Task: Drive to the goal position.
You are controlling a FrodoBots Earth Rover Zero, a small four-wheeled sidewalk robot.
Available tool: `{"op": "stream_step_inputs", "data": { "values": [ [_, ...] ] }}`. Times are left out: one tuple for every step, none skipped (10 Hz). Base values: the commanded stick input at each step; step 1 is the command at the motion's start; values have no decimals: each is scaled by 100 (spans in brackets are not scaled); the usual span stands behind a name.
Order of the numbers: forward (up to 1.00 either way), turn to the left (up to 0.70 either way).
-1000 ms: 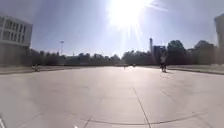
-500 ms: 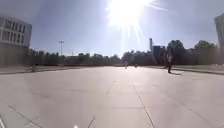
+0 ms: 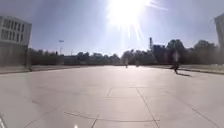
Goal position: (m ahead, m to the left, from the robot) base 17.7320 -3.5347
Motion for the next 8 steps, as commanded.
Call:
{"op": "stream_step_inputs", "data": {
  "values": [
    [70, -10],
    [70, -11],
    [70, -11],
    [70, -12],
    [70, -12],
    [70, -10],
    [70, -5],
    [70, 0]
  ]
}}
